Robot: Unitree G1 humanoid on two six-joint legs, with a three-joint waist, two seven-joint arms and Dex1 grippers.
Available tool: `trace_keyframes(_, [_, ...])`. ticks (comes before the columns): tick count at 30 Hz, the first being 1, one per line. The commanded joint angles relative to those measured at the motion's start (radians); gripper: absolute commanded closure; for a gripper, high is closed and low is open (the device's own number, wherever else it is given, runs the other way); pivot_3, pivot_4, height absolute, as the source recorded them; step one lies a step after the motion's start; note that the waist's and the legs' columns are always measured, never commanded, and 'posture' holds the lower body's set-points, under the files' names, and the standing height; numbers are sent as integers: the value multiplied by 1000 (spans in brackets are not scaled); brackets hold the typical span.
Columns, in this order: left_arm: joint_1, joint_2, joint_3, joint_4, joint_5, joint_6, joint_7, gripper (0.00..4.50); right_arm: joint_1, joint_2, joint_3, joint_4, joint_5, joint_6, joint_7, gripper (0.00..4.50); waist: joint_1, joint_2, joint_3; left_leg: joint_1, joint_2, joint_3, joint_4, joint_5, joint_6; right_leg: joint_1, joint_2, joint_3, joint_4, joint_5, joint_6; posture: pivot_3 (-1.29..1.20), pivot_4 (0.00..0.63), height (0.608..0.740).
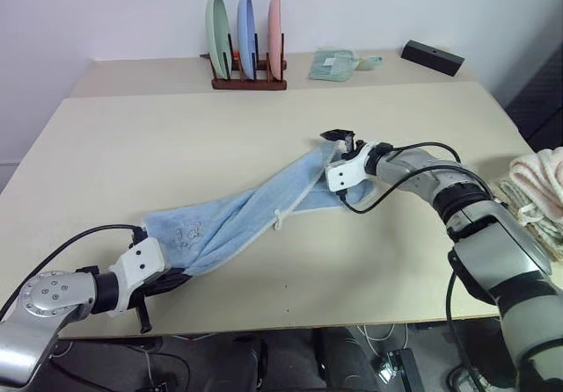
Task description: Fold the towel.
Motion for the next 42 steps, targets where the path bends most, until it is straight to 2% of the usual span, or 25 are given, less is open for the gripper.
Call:
trace_keyframes(1, [4, -6, 5, -32, -2, 2, 10, 4500, -44, 0, -3, 30, -6, 7, -50, 2338, -1, 0, 0, 0, 0, 0, 0, 0, 0, 0, 0, 0, 0, 0, 0, 0, 150, 721])
trace_keyframes(5, [13, -14, 18, -40, -9, 7, 19, 4500, -38, -25, -13, 28, -4, 20, -63, 4389, -9, 0, 0, 0, 0, 0, 0, 0, 0, 0, 0, 0, 0, 0, 0, 0, 150, 721])
trace_keyframes(8, [0, -28, 53, -38, -35, 11, 30, 4500, -16, -72, -37, -6, 25, 4, -33, 4454, -8, 0, 0, 0, 0, 0, -1, 0, 0, 0, 0, 0, 0, 0, 0, 0, 150, 721])
trace_keyframes(12, [-94, -58, 93, 13, -67, 7, 62, 4500, 20, -144, -85, -86, 83, -23, 27, 4454, -6, 0, 0, 0, 0, -1, 0, 0, 0, 0, 0, 0, 0, 0, 0, 0, 150, 721])
trace_keyframes(15, [-296, -96, 91, 153, -21, -57, 154, 4500, 19, -209, -142, -159, 125, 8, 55, 4454, -5, 0, 1, 0, 0, -1, 0, 1, -1, 0, 0, 0, 0, 0, 0, 0, 150, 721])
trace_keyframes(20, [-587, -131, 34, 397, 88, -162, 262, 4500, -40, -243, -185, -183, 124, 72, 58, 4454, -11, 0, 1, 0, 0, -1, 0, 1, -2, 0, 0, -1, 1, 1, -1, 0, 150, 721])
trace_keyframes(24, [-1020, -167, -13, 775, 209, -331, 432, 4500, -209, -252, -191, -119, 84, 154, -19, 4454, -7, -1, 3, -2, 0, -1, 0, 2, -3, -3, 0, -1, 2, 1, -1, 0, 150, 721])
trace_keyframes(26, [-1177, -167, 9, 920, 217, -402, 492, 4500, -275, -265, -201, -108, 80, 171, -49, 4454, -8, -2, 3, -6, 0, -1, 1, 3, -4, -6, 0, -1, 2, 2, -2, 0, 150, 721])
trace_keyframes(28, [-1255, -153, 38, 1000, 193, -426, 503, 4500, -305, -284, -221, -124, 101, 155, -42, 4454, -11, -2, 2, -7, 0, -1, -1, 2, -4, -9, 0, -2, 1, 2, -2, 0, 150, 721])
trace_keyframes(33, [-1163, -114, 40, 948, 150, -434, 390, 4500, -238, -307, -280, -206, 209, 101, 91, 4454, -27, -1, 1, -4, -1, -1, -3, -4, -2, -10, 0, -4, 0, 2, -1, 0, 150, 721])
trace_keyframes(36, [-877, -89, 48, 690, 51, -328, 230, 4500, -8, -336, -312, -411, 403, 79, 356, 4454, -37, -2, 1, -4, -1, -1, 0, -4, -1, -9, -1, -3, 0, 3, 0, 0, 150, 721])
trace_keyframes(38, [-705, -75, 53, 521, -4, -222, 181, 4500, 157, -376, -327, -564, 514, 127, 519, 4454, -35, -2, 1, -4, 0, -1, 0, -5, 0, -9, 0, -4, 0, 3, 0, 0, 150, 721])
trace_keyframes(42, [-428, -56, 80, 276, -99, -61, 111, 4500, 442, -467, -393, -864, 717, 351, 771, 4454, -25, 1, 4, -10, -1, -1, 7, -6, 1, -13, -1, -3, 3, 3, 0, 0, 150, 721])
